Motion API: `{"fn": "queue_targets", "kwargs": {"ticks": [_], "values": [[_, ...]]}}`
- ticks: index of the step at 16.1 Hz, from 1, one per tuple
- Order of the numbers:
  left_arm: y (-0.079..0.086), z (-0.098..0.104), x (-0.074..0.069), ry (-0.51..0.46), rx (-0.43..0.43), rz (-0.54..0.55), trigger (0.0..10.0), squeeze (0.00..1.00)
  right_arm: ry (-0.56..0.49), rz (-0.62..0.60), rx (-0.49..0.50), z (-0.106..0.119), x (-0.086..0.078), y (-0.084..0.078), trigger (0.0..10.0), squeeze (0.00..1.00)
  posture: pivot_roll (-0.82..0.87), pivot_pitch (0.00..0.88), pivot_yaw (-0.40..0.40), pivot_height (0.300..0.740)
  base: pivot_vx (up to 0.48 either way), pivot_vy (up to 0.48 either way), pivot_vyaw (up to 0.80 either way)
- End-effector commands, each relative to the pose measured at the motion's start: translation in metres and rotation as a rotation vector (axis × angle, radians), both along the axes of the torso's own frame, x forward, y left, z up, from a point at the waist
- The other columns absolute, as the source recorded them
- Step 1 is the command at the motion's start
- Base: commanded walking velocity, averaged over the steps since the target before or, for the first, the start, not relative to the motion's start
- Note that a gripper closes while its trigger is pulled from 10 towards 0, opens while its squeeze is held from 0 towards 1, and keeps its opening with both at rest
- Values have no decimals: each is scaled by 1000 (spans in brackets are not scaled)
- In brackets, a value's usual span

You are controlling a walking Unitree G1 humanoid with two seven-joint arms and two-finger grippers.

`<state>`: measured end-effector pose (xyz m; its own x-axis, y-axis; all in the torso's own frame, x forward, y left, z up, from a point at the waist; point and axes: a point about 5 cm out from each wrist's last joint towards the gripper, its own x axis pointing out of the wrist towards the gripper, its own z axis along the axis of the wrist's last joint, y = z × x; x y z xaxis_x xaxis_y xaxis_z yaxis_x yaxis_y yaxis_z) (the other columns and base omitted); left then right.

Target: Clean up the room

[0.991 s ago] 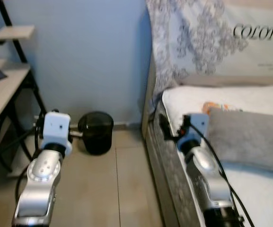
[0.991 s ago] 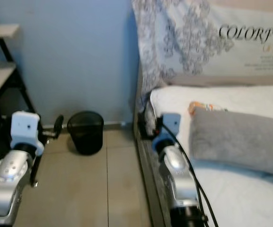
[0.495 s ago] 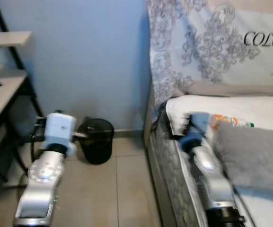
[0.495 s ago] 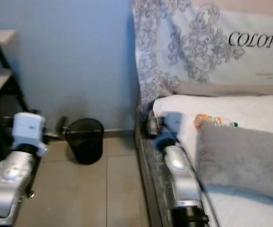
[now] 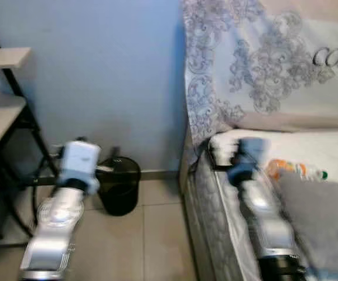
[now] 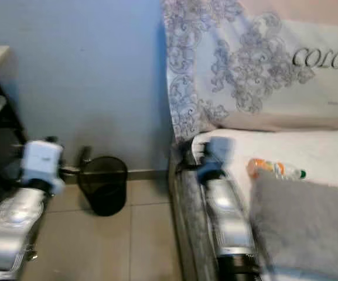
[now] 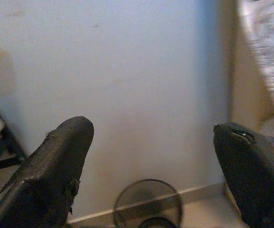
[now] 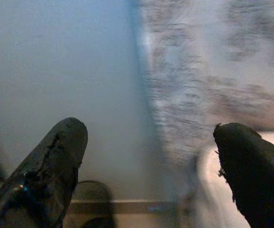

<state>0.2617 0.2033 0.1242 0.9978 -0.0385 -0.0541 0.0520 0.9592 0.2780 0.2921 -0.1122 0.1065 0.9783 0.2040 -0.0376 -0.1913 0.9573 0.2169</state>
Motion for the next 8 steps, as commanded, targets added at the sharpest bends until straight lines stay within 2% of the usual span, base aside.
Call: {"fn": "queue_targets", "kwargs": {"ticks": [1,4,5,6,8], "values": [[-9,3,2,-11,-4,-32,10000,169,-6,-30,-18,2,1,-12,10000,1000,98,0,-14,740,398,0,0],[-9,3,3,-11,-4,-33,10000,165,-7,-35,-19,2,1,-13,10000,1000,97,7,-12,740,396,0,0],[-9,4,3,-10,-5,-33,10000,165,-12,-38,-18,3,0,-13,10000,408,96,12,-10,740,398,0,0],[-9,4,4,-9,-6,-33,10000,165,-15,-41,-13,4,-1,-13,10000,0,94,15,-8,740,394,0,0],[-9,4,4,-9,-6,-35,10000,165,-22,-44,-9,5,-2,-12,10000,0,94,15,-8,740,396,0,0]]}}
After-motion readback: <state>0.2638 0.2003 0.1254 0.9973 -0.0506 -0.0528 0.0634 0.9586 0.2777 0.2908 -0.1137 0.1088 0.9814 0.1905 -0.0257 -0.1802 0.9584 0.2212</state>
